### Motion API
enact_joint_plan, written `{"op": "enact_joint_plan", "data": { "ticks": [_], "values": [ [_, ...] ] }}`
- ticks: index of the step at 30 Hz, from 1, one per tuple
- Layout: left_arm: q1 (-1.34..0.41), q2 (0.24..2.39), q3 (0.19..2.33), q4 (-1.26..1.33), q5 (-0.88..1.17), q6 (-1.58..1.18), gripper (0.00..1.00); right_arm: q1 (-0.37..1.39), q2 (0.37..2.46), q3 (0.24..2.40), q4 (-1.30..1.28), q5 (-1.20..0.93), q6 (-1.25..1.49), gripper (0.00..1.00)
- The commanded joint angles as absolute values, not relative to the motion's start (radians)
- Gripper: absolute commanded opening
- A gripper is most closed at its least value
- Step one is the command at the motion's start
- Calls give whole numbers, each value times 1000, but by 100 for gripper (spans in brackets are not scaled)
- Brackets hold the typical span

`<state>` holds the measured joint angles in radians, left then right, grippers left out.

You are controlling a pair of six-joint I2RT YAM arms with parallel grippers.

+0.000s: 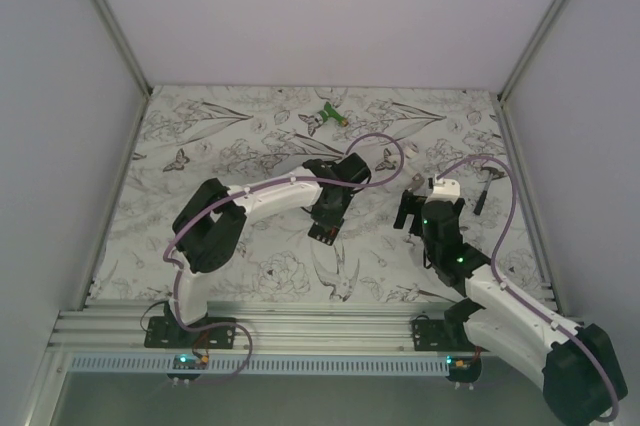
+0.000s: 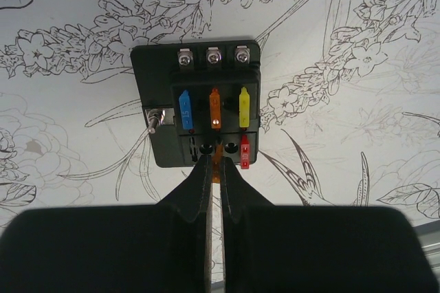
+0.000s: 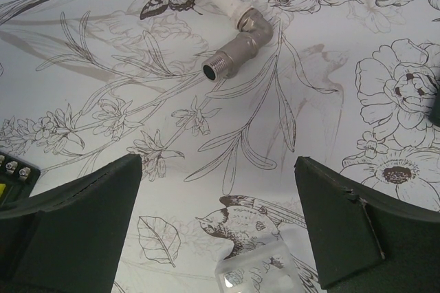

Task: Snap on the fuse box
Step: Install the fuse at the fuse box base.

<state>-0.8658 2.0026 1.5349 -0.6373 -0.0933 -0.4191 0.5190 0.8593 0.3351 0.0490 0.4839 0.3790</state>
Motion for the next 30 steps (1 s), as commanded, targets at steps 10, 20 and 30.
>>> {"op": "enact_joint_plan", "data": {
  "ticks": [10, 20, 30],
  "values": [
    [-871, 2021, 1565, -700, -132, -433, 0, 511, 871, 359, 79, 481, 390, 100],
    [-871, 2038, 1568, -700, -123, -436, 0, 510, 877, 360, 80, 476, 389, 100],
    [-871, 2053, 1566, -702, -119, -440, 0, 511, 886, 364, 79, 469, 389, 100]
  ]
}}
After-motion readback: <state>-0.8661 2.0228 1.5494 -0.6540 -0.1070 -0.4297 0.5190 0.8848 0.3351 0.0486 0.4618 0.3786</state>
